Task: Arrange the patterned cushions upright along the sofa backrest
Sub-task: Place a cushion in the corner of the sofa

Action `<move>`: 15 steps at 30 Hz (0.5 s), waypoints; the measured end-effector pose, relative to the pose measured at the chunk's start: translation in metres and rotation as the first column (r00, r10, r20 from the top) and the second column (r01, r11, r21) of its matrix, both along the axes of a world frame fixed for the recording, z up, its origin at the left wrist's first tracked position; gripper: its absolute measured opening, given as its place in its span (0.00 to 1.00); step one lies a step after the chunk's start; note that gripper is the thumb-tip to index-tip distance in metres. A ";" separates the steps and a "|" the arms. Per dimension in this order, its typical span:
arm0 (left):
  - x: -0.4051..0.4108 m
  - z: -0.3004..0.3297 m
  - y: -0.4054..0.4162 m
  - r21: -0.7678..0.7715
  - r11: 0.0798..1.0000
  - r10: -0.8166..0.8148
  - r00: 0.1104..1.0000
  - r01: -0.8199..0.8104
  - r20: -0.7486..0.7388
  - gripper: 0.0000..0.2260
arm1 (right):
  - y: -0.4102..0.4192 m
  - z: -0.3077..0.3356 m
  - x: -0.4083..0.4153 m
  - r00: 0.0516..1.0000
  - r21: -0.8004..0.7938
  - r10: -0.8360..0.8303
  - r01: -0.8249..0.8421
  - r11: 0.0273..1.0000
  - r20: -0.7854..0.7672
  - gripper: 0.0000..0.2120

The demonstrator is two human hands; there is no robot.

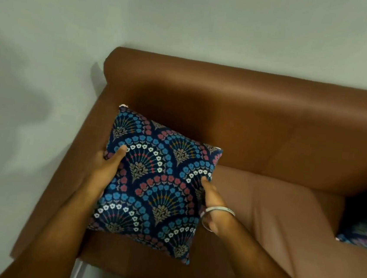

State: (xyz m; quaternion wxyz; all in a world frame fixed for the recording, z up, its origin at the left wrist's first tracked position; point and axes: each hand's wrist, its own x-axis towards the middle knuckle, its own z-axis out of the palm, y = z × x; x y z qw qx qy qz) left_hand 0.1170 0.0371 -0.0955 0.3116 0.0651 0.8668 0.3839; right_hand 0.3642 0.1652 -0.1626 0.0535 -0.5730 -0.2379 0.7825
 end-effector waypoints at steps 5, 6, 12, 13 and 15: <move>0.147 -0.002 0.079 0.133 0.987 -0.104 0.987 0.088 0.120 0.35 | 0.071 0.022 0.144 0.988 0.292 -0.152 0.145 0.946 0.003 0.20; 0.175 -0.011 0.100 0.174 0.979 -0.132 0.982 0.108 0.132 0.35 | 0.090 0.023 0.170 0.982 0.331 -0.189 0.175 0.927 0.008 0.18; 0.276 -0.085 0.194 0.300 0.952 -0.162 0.931 0.060 0.327 0.30 | 0.195 -0.024 0.256 0.976 0.505 -0.155 0.059 0.861 0.150 0.25; 0.281 -0.092 0.196 0.306 0.949 -0.173 0.932 0.072 0.318 0.28 | 0.201 -0.035 0.261 0.981 0.503 -0.111 0.017 0.864 0.158 0.32; 0.277 -0.106 0.191 0.313 0.939 -0.227 0.940 0.142 0.253 0.23 | 0.200 -0.052 0.262 0.969 0.530 -0.115 -0.019 0.848 0.218 0.41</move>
